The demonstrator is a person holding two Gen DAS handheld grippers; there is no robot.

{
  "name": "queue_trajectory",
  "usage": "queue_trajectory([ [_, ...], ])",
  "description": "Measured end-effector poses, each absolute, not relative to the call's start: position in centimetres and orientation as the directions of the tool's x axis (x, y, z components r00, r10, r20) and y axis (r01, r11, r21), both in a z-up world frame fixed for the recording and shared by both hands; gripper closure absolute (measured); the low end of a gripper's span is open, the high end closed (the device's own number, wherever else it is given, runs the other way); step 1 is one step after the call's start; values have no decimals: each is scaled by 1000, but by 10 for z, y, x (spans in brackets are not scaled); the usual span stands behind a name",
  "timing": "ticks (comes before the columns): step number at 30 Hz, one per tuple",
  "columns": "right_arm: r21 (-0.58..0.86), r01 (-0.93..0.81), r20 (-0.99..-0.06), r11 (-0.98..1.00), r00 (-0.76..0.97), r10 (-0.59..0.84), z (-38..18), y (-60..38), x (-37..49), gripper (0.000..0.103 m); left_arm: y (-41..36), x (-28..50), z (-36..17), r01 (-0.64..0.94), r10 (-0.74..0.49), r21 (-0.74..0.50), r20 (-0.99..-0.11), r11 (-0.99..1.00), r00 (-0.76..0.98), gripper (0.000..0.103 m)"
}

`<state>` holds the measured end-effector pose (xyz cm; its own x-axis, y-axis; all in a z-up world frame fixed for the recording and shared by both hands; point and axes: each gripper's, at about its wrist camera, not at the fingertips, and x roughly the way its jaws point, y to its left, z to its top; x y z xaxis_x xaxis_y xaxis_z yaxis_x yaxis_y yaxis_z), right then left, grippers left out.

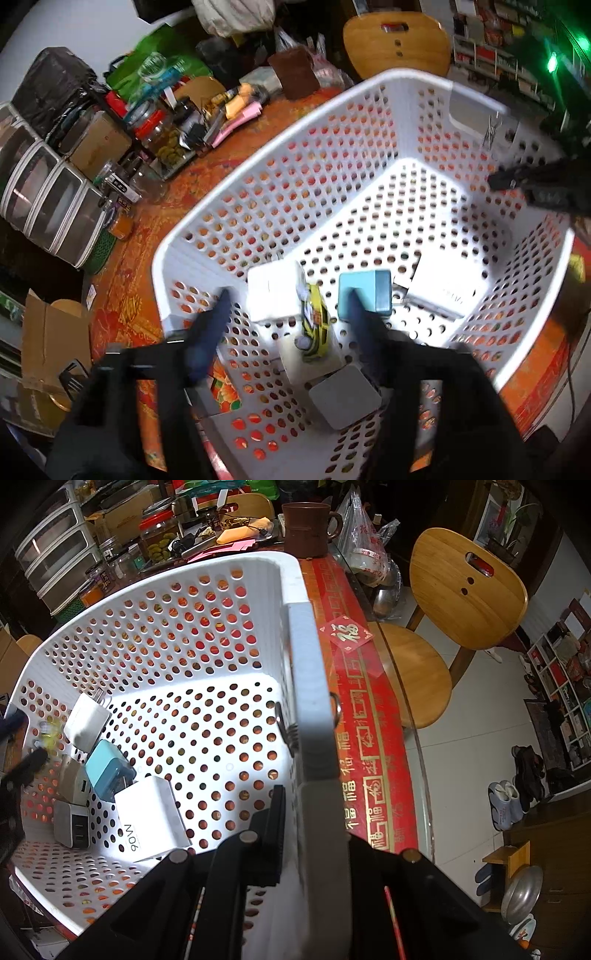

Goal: Organize rigid objects
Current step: 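Carry the black toy car into the basket and open the left tool, then grasp the white square pronged charger with the left tool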

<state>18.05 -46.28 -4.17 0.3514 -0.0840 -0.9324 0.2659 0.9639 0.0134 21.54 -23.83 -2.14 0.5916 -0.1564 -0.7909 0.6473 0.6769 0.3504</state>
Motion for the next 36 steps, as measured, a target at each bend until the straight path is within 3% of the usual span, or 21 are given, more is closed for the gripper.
queue_trajectory([
  [1,12,266,-932,964,351,-85,-42,-463,181,95,-233,212,-16,641,-177,349,-773,684,609,16],
  [2,13,265,-932,964,352,-84,-42,-463,180,95,-228,210,-10,635,-195,342,-758,693,622,13],
  [6,13,267,-933,964,351,-84,-42,-463,180,95,-184,205,14,592,-268,241,-719,769,641,11],
  [10,11,263,-933,965,349,-85,-42,-461,181,95,-128,219,26,486,-226,210,-687,848,691,7],
  [13,14,263,-933,965,351,-82,-42,-461,181,95,-73,249,11,423,-208,132,-717,897,665,5],
  [19,10,267,-932,964,353,-88,-42,-460,182,95,-30,294,-65,353,-68,165,-824,921,563,6],
  [23,7,267,-932,964,351,-90,-42,-460,181,95,-30,307,-97,371,-95,106,-869,923,486,7],
  [29,-1,264,-932,964,350,-96,-42,-460,180,95,-48,314,-124,378,-39,155,-888,913,459,25],
  [33,-4,265,-932,964,348,-99,-42,-460,181,95,-50,320,-129,371,-83,91,-900,924,428,47],
  [36,-6,264,-933,964,346,-100,-42,-460,181,95,-50,320,-130,359,-76,95,-897,928,435,47],
])
